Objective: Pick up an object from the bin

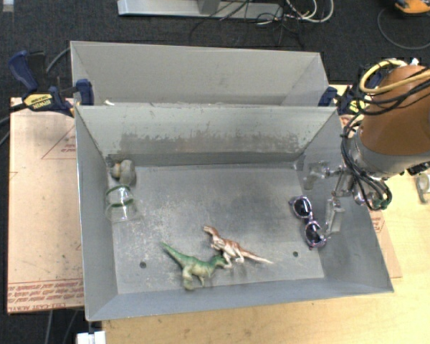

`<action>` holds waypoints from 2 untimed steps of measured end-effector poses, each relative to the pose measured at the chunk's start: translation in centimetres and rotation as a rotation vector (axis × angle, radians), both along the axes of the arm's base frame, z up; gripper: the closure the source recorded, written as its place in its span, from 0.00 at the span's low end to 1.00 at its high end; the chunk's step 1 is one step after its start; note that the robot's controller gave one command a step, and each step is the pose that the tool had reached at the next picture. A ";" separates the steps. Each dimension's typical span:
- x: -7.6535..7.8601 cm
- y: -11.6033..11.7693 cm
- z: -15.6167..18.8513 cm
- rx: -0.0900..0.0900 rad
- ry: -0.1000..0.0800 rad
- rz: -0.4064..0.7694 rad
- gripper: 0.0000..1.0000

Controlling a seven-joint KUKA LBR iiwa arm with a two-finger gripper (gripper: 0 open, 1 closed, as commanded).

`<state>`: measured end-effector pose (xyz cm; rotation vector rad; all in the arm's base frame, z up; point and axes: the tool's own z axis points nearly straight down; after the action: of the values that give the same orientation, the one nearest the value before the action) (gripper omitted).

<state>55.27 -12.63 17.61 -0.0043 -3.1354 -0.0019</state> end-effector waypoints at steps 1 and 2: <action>0.2 0.1 0.5 -0.001 -0.008 0.004 0.00; 2.4 -1.6 -10.0 -0.002 -0.001 -0.421 0.00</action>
Offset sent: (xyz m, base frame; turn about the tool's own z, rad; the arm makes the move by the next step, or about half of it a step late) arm 0.0246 -0.0171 -0.1061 0.4493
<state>57.65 -14.21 7.64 -0.6592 -3.0672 -0.0015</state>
